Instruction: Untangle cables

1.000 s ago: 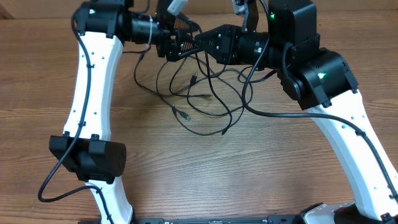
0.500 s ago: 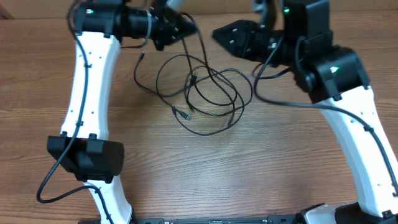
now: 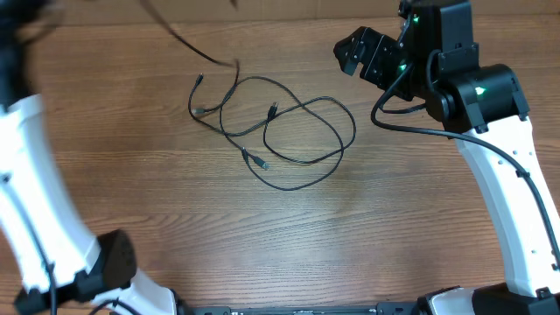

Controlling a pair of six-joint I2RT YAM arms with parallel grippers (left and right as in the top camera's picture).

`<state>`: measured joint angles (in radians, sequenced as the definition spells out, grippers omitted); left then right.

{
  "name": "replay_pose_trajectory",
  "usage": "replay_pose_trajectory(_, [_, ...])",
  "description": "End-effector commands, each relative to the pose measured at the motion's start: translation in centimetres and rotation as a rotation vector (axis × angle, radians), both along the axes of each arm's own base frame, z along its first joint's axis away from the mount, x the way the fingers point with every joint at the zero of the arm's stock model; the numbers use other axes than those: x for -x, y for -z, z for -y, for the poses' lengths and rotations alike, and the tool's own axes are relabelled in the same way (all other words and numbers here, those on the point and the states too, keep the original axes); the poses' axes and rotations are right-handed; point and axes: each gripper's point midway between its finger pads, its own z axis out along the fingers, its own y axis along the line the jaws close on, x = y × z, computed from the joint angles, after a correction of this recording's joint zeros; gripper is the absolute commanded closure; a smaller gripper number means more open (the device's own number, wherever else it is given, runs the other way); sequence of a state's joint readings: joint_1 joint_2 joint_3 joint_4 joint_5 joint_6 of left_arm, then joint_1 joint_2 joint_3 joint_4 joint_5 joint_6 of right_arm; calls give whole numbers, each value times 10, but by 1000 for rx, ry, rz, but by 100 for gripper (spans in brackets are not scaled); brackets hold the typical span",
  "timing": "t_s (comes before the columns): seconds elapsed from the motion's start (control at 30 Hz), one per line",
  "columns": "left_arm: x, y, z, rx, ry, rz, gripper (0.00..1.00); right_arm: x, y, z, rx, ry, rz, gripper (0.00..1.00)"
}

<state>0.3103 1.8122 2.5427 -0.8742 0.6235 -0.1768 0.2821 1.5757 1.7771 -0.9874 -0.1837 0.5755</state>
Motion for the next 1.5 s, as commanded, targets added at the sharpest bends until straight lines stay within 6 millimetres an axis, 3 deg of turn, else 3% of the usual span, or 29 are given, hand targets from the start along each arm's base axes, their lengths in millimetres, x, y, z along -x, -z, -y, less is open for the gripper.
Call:
replay_pose_trajectory(0.0, [15,-5,-68,142,-239,-31,96,-3,2,7,25,27,7,4])
replay_pose_trajectory(0.27, [70,50,-219,223,-976,-200,96,-5,6,6,32,26,0,3])
replay_pose_trajectory(0.37, [83,69,-245,308,-1129,-224,96,-5,6,6,33,26,-1,3])
replay_pose_trajectory(0.67, [103,156,-296,233,-1367,-433,96,-3,14,8,73,-2,-12,3])
replay_pose_trajectory(0.93, [91,250,-315,21,-1327,-627,96,-7,24,6,79,-4,-35,3])
replay_pose_trajectory(1.13, [83,308,-321,-165,-1228,-712,96,-10,32,6,84,-4,-56,3])
replay_pose_trajectory(1.2, [83,325,-321,-224,-1194,-741,82,-10,33,6,85,-4,-59,3])
replay_pose_trajectory(1.23, [83,333,-321,-246,-1182,-750,62,-10,33,6,85,-4,-59,3])
replay_pose_trajectory(1.27, [83,338,-321,-259,-1175,-755,36,-10,33,6,85,-4,-59,3])
replay_pose_trajectory(1.33, [83,344,-321,-271,-1171,-758,6,-9,33,6,85,-4,-60,3])
replay_pose_trajectory(1.37, [83,345,-321,-270,-1171,-755,0,-9,33,6,86,-5,-62,3])
replay_pose_trajectory(1.47, [81,341,-323,-273,-1178,-736,0,-8,35,6,88,-5,-70,3])
